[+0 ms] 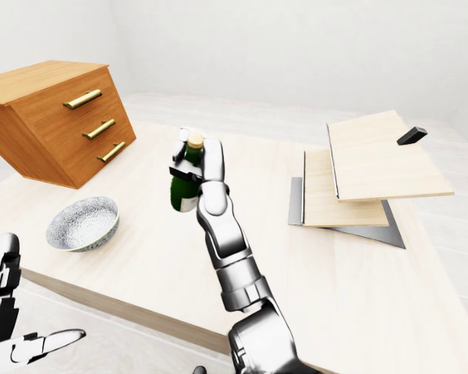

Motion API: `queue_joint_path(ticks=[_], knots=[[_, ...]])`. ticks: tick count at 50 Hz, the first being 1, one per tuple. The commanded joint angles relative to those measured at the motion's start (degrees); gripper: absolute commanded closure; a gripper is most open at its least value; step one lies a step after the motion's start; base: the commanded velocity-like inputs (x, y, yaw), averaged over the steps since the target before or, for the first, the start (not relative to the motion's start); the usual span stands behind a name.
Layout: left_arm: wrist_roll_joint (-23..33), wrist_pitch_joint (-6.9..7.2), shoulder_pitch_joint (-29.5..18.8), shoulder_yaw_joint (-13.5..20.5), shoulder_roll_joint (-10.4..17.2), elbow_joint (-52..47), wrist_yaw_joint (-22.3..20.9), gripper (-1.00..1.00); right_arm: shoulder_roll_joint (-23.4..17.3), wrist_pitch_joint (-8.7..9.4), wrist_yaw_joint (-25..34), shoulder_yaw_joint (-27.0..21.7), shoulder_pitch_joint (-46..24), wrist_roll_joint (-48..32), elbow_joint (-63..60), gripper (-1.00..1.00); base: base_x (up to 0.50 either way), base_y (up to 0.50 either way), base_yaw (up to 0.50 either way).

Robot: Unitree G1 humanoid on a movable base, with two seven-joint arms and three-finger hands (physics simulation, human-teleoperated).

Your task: Put the wine bottle on the wine rack.

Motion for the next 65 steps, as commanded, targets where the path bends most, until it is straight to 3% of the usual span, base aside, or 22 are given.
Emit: queue_joint_path(ticks=[1,22,33,44,52,65], knots=[[0.42,0.00,-0.25,-1.11,0.00,-0.93,0.81,-1.00,-4.36,0.00,-2.29,-5.17,-6.41,4.14,-7.90,1.00,0.00,0.00,0.00],[2.81,0.00,-0.26,-5.58,0.00,-1.65,3.56,-1.00,-18.37,0.00,-2.47,-11.57,-15.77,15.31,-4.04,1.00,0.00,0.00,0.00],[3.36,0.00,-0.44,-7.27,0.76,-1.23,5.02,-1.00,-23.99,0.00,-1.17,-12.26,-17.38,17.25,-0.82,1.00,0.00,0.00,0.00],[3.45,0.00,-0.90,-6.94,2.12,-1.12,6.48,-1.00,-29.95,0.00,1.14,-15.20,-19.97,21.07,0.44,1.00,0.00,0.00,0.00],[2.97,0.00,-1.43,-7.36,2.85,-3.16,7.52,-1.00,-34.39,0.00,2.68,-17.05,-23.12,22.52,7.79,1.00,0.00,0.00,0.00],[2.96,0.00,-1.24,-7.96,3.00,-0.90,7.50,-1.00,-43.33,0.00,7.60,-18.37,-33.26,22.51,30.43,1.00,0.00,0.00,0.00]])
